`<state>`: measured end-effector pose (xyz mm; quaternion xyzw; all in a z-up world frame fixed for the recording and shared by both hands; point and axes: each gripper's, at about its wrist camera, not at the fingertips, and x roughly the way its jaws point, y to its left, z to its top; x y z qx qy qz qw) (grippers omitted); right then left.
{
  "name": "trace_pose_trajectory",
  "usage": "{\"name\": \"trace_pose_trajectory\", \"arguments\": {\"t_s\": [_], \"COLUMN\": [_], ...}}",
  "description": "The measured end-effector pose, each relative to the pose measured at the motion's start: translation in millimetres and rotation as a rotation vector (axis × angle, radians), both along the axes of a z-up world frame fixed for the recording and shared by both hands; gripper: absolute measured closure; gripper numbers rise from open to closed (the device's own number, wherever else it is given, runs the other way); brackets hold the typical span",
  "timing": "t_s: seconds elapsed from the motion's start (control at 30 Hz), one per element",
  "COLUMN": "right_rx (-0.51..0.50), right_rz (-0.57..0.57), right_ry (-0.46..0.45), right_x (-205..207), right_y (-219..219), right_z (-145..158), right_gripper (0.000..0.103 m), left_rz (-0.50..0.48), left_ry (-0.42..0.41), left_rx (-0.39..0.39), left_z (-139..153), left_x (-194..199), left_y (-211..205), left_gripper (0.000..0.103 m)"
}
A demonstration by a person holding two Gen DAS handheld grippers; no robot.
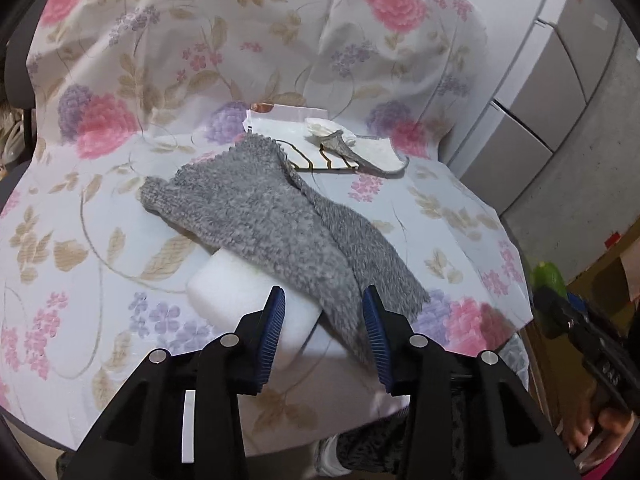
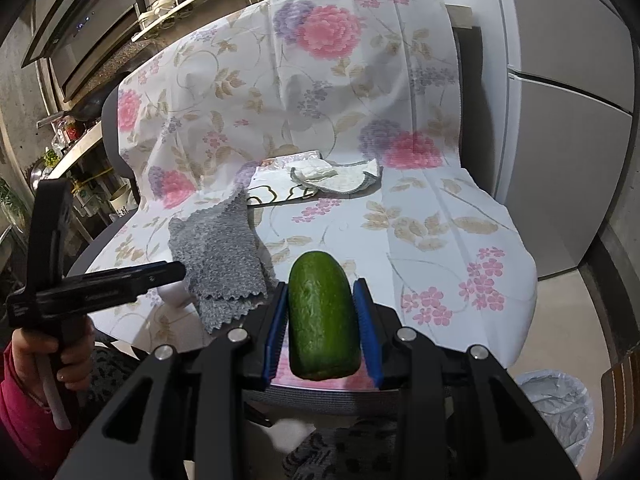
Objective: Collect trash
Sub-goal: 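Grasp the grey cloth with the left gripper while the right gripper holds the cucumber, then lift the grey cloth with the left gripper while the right gripper holds the cucumber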
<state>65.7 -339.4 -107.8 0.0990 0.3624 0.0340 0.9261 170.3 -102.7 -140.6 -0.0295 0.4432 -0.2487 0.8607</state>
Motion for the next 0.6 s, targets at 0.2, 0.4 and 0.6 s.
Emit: {"name": "trace_pose_trajectory", "arguments": {"t_s": [0.2, 0.4, 0.6], "right_rx": [0.003, 0.001, 0.006], "right_rz": [-0.007, -0.017, -0.068], "right_ry": [-0.003, -0.011, -0.050], "right_x": [0.9, 3.2, 3.1], "right_y": [-4.7, -10.6, -28.9], "right_z": [-1.1, -1.0, 5.5], "right_gripper": [0.070, 0.070, 0.070], "left_rz": [0.018, -0.008, -0.029], "left_ry": [-0.006, -0.142, -0.293], "left_rx": [0.056, 0.065, 0.006], "left_z": [0.3, 37.0, 94.9], "left_x": [18.2, 25.8, 31.0], "left_y": [-15.3, -23.1, -30.4], "left_gripper": [0.078, 0.097, 0.097]}}
